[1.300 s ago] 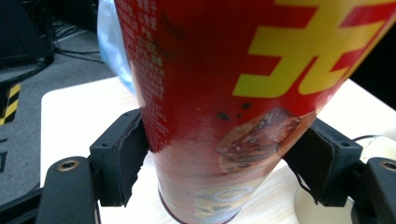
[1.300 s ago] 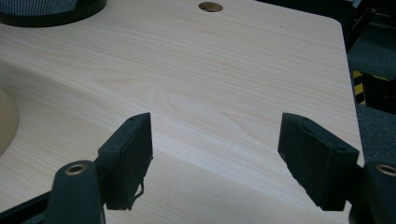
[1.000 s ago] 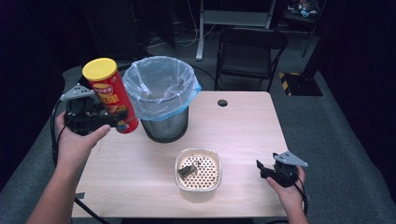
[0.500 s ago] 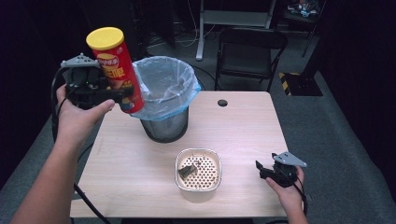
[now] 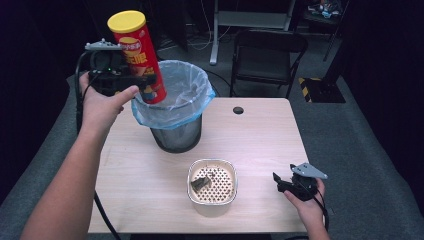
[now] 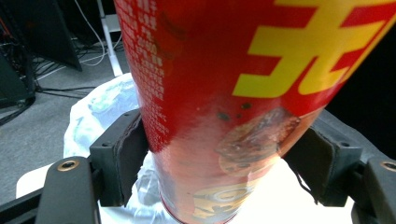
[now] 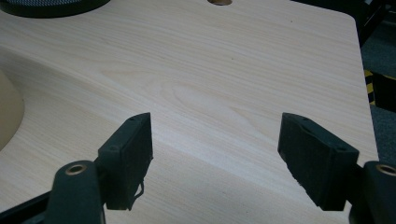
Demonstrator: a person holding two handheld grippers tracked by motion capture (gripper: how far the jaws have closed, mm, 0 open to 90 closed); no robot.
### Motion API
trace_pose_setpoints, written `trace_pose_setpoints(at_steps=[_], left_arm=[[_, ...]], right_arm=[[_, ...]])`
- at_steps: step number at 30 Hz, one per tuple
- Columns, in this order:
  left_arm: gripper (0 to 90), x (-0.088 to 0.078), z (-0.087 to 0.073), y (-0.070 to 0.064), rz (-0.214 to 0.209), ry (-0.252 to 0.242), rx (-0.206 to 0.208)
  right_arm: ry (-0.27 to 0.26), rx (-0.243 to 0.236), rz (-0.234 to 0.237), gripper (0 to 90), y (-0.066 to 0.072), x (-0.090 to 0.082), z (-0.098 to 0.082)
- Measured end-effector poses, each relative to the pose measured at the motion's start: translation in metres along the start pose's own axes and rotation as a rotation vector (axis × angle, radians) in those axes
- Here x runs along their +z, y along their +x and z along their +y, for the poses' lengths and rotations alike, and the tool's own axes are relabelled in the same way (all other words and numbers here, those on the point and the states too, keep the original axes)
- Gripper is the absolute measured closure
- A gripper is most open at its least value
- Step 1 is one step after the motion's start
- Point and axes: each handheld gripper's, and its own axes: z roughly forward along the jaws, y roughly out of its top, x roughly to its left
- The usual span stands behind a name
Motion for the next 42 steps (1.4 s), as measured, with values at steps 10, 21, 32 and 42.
trace_pose_setpoints(at_steps=[10, 21, 32, 42], left_arm=[[24.5, 0.040, 0.005, 0.000, 0.018, 0.013, 0.020], [24.5, 0.083, -0.001, 0.004, 0.056, 0.037, 0.031], [24.5, 0.118, -0.024, 0.017, 0.099, 0.122, -0.032], [24.4, 0.135, -0.030, 0.016, 0.087, 0.230, -0.045]], right_arm=[[0.001, 0.023, 0.020, 25.8, 0.002, 0.004, -0.001], [-0.003, 0.028, 0.040, 25.9, 0.003, 0.006, -0.002], [0.006, 0.004, 0.046, 26.4, 0.005, 0.008, -0.002], [0.011, -0.003, 0.053, 26.4, 0.007, 0.009, -0.002]])
